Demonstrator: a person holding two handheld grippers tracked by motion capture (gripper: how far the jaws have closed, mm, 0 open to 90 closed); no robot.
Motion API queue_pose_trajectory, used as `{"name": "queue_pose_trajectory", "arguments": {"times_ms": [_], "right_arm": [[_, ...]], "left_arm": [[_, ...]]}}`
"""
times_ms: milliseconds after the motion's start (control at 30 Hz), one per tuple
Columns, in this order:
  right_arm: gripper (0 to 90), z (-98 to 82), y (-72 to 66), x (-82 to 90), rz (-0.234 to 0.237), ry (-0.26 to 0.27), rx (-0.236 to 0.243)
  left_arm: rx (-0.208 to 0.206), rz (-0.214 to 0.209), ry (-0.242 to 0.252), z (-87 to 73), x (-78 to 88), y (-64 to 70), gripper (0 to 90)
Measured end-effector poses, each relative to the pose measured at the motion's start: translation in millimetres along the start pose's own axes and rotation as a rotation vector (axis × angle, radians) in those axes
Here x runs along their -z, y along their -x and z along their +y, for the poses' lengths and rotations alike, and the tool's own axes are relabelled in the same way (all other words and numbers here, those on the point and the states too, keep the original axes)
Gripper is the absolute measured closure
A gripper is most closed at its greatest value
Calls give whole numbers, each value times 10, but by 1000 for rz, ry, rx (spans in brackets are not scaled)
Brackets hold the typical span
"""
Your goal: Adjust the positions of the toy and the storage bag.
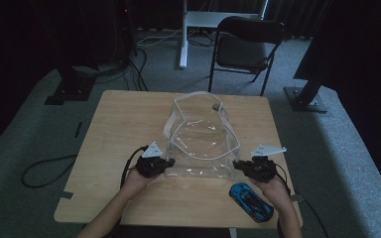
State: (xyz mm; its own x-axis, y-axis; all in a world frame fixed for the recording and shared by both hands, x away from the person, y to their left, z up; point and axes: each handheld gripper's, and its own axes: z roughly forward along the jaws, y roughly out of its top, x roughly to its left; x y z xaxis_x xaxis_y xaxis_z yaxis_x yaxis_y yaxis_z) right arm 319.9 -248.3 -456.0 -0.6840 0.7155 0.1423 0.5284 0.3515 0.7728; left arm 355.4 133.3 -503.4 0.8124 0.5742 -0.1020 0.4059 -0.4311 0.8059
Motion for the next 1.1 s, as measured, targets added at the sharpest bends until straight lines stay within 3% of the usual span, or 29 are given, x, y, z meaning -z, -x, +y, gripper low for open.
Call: {"name": "queue_pose_trajectory", "arguments": {"times_ms": [767,1100], "right_arm": [[849,-276,250,379,-61,20,-74],[849,-341,280,460,-66,23,-89]], "left_arm": [[-57,-70,-19,242,-376,272,874],[-48,-85,-14,266,-427,300,873]]}}
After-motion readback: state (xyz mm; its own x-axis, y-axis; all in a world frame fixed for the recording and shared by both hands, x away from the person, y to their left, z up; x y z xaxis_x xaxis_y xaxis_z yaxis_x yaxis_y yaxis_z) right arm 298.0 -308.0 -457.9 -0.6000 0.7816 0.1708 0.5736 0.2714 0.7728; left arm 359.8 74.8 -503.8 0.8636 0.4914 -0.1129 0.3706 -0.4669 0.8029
